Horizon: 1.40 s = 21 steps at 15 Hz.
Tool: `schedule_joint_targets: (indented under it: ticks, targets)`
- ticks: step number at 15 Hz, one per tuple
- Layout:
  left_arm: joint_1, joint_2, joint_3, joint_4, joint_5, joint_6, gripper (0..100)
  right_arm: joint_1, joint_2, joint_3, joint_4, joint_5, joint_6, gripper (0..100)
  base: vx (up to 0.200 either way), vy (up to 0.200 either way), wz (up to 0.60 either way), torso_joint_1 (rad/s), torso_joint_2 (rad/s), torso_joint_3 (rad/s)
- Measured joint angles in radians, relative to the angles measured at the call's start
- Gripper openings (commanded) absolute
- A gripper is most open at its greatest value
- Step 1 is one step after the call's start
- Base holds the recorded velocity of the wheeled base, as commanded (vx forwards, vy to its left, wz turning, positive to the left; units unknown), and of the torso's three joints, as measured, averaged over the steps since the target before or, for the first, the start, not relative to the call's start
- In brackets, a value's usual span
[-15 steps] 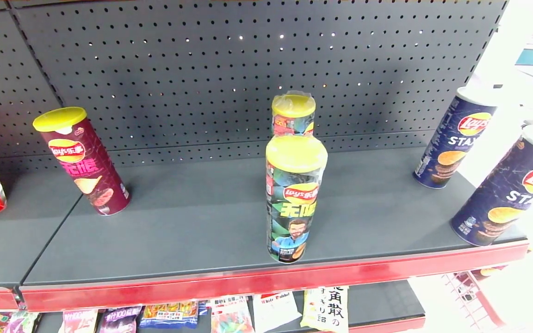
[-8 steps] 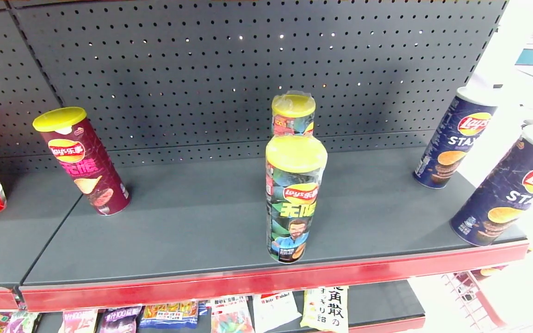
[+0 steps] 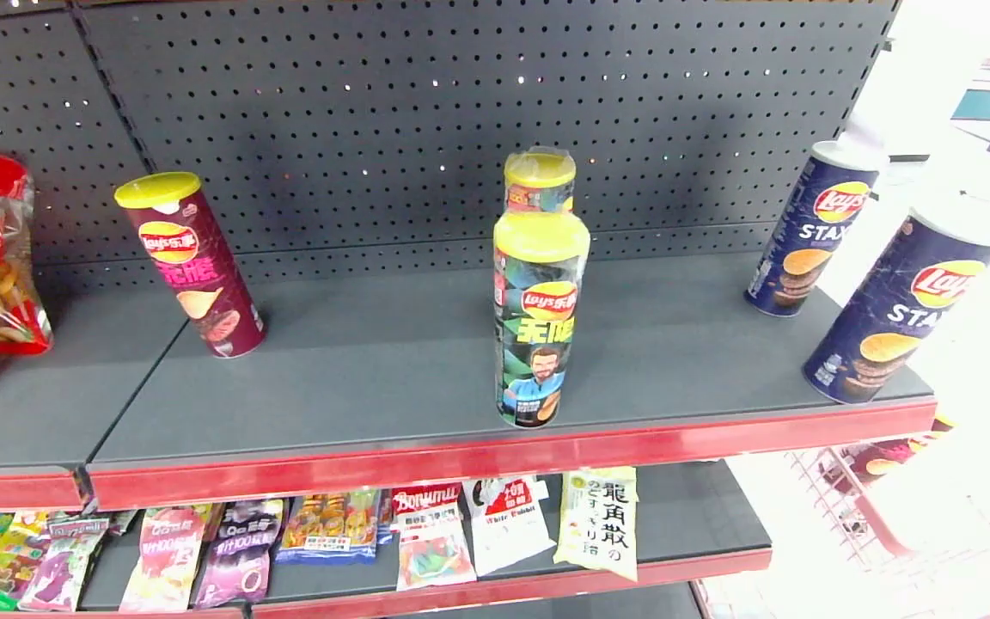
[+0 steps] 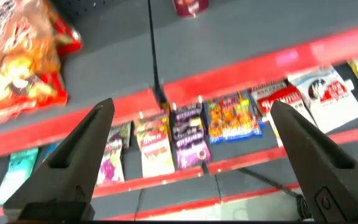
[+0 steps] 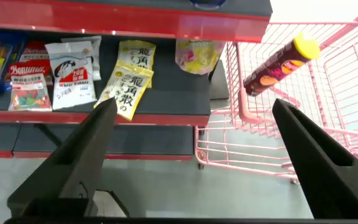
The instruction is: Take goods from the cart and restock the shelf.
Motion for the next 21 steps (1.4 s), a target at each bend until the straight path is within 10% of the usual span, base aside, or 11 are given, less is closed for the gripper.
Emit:
schedule_joint_targets:
  ticks: [21]
  targets:
    - [0.000,0.004,0.001,-0.004,0.000,0.037,100,0.001,0.005,0.006,0.002,0.003,-0.072,100,-0.019,-0.143,0.00,0.002,0.00,0.002]
